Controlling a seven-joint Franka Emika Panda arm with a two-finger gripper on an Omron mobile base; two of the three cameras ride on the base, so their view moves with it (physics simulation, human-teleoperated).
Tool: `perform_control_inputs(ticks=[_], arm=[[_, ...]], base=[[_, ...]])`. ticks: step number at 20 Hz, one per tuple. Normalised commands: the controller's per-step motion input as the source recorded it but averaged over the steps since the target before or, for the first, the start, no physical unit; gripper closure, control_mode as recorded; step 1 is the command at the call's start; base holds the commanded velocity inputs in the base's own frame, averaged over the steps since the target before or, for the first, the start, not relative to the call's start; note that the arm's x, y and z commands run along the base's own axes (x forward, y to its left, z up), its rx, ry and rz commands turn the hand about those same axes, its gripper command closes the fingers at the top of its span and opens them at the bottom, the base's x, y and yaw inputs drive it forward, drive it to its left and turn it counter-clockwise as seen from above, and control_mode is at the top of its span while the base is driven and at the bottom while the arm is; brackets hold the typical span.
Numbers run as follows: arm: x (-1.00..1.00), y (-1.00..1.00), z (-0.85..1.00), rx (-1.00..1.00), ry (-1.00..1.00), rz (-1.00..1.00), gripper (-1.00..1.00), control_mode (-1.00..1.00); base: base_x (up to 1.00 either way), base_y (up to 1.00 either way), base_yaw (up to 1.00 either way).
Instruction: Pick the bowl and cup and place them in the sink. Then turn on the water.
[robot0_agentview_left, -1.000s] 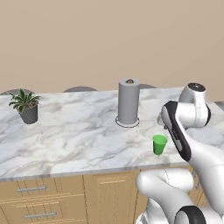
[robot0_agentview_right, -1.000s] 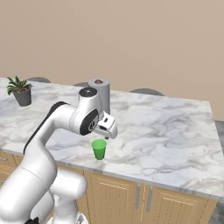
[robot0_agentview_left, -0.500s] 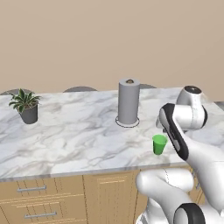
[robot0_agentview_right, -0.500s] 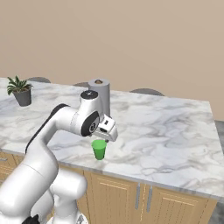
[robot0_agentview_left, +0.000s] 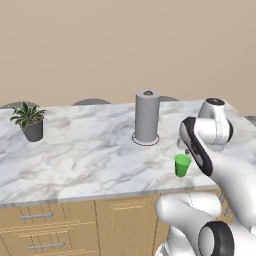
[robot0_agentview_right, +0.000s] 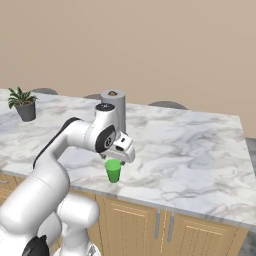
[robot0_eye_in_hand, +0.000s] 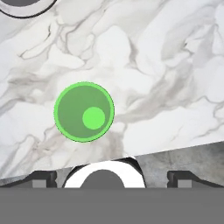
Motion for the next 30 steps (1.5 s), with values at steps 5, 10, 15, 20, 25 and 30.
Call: perform_control_inputs(ticks=[5, 10, 15, 20, 25, 30], arm=[[0.19, 0.00, -0.18, 0.00, 0.04, 0.00, -1.00, -1.00], [0.18, -0.06, -0.24, 0.00, 0.00, 0.01, -1.00, -1.00], [0.12, -0.14, -0.23, 0.01, 0.00, 0.03, -1.00, -1.00], [0.12, -0.07, -0.27, 0.00, 0.00, 0.02, -1.00, -1.00], [0.18, 0.00, -0.24, 0.00, 0.00, 0.00, -1.00, -1.00], [0.19, 0.00, -0.22, 0.00, 0.01, 0.00, -1.00, -1.00]], base=[[0.00, 0.00, 0.00], [0.00, 0.00, 0.00], [0.00, 0.00, 0.00], [0.00, 0.00, 0.00], [0.00, 0.00, 0.00], [0.00, 0.00, 0.00]])
